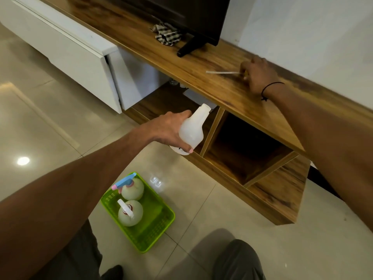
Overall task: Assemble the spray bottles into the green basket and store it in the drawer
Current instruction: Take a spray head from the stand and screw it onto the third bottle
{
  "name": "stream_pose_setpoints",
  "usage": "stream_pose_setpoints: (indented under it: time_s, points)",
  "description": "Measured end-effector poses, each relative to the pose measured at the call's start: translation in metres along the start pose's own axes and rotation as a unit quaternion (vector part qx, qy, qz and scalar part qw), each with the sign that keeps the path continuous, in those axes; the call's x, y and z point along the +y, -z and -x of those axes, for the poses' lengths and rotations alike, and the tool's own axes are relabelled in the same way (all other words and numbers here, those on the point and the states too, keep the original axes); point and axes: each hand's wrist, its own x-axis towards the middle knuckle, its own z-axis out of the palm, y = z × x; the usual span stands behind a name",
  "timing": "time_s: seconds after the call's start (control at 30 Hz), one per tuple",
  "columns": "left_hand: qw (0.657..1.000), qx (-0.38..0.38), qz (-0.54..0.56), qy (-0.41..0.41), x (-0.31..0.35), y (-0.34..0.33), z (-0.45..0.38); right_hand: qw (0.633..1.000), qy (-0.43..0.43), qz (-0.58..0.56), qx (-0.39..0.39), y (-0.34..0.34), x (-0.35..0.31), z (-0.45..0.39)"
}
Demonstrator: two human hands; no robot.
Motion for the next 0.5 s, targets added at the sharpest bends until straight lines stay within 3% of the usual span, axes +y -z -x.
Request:
stream_pose_setpoints:
  time_s: [0.27,0.5]
  points:
    - [0.999,-0.012,-0.032,-0.012,-0.006,0.005,-0.002,0.985,0.120,0.073,0.099,0.026,0.013,0.077]
    - [0.998,-0.016,-0.053,-0.024,-0.002,0.005,-0.007,0.974,0.150,0.102,0.132,0.037,0.011,0.109]
